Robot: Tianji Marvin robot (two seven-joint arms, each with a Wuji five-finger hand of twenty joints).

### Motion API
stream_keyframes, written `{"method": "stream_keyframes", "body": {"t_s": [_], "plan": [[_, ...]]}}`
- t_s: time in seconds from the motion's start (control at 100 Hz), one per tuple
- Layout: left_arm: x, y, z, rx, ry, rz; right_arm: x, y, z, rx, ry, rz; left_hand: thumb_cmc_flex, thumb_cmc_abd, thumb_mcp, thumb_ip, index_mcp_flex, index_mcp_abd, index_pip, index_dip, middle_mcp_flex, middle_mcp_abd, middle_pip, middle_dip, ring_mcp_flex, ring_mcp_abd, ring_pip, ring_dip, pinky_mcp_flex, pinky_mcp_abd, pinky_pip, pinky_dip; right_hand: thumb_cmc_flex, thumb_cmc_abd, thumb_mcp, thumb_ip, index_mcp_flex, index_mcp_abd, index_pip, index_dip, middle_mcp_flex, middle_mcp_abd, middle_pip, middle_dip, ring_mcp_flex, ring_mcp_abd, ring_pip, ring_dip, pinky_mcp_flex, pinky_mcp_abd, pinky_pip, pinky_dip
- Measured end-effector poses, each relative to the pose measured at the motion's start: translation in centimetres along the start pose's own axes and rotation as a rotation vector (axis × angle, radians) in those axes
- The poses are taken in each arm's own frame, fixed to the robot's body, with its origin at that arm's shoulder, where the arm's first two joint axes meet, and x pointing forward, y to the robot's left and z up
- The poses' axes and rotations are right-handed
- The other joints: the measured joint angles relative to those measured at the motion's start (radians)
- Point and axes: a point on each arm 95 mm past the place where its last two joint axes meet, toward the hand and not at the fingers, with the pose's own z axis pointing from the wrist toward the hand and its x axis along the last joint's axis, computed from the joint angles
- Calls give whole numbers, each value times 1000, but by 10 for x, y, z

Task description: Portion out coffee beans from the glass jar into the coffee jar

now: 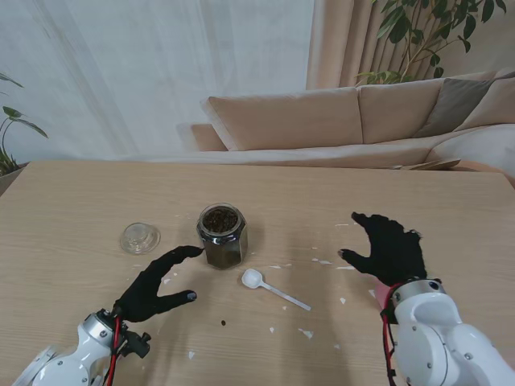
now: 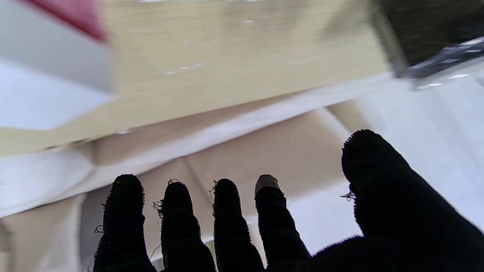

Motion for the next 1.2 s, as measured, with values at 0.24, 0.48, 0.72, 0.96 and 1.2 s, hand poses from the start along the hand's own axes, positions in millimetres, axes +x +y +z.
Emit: {"method": "stream_keyframes", "body": {"t_s": [0.24, 0.48, 0.72, 0.96, 1.2], "plan": [[9, -7, 0, 48, -77, 29, 58, -23, -2, -94, 208, 200, 0, 10, -60, 10, -1, -2, -34, -10, -15, -2, -39, -26, -17, 0, -24, 0, -29, -16, -29, -24, 39, 0, 2, 42, 39, -8, 14, -1, 4, -5, 2, 2, 1, -9, 1, 0, 0, 0, 0, 0], [16, -20, 10, 75, -151, 154, 84, -70, -6, -122, 323, 417, 0, 46, -120, 12, 31, -4, -48, -11, -15, -3, -41, -26, -18, 0, -26, 0, -45, -27, -31, -36, 65, -32, 62, 58, 71, -34, 29, -108, 36, -43, -68, -17, 11, -98, -53, -60, -22, -79, -156, -122], [12, -40, 31, 29, -251, 312, 98, -110, -13, -68, 390, 474, 2, 73, -140, 22, 71, -26, -60, -15, -15, -3, -41, -27, -18, 0, -26, 0, -47, -28, -31, -36, 79, -43, 72, 58, 75, -107, 29, -166, 46, -95, -137, -43, 11, -123, -66, -102, -48, -112, -209, -247], [4, -66, 61, 16, -312, 484, 102, -118, -12, -26, 399, 517, 19, 84, -162, 34, 70, -27, -60, -13, -20, -25, -41, -27, -18, -1, -26, 0, -35, -41, -26, -36, 78, -41, 40, 58, 63, -130, 58, -167, 46, -96, -141, -45, 10, -123, -74, -108, -63, -112, -209, -260], [-23, -87, 81, 8, -479, 609, 101, -114, -19, -54, 394, 540, 22, 84, -162, 42, 50, -27, -57, 6, -20, -28, -41, -12, -17, -1, -23, 1, -8, -50, 2, -34, 80, -34, 19, 58, 63, -130, 71, -167, 46, -96, -141, -45, 10, -123, -74, -109, -61, -112, -208, -260]]}}
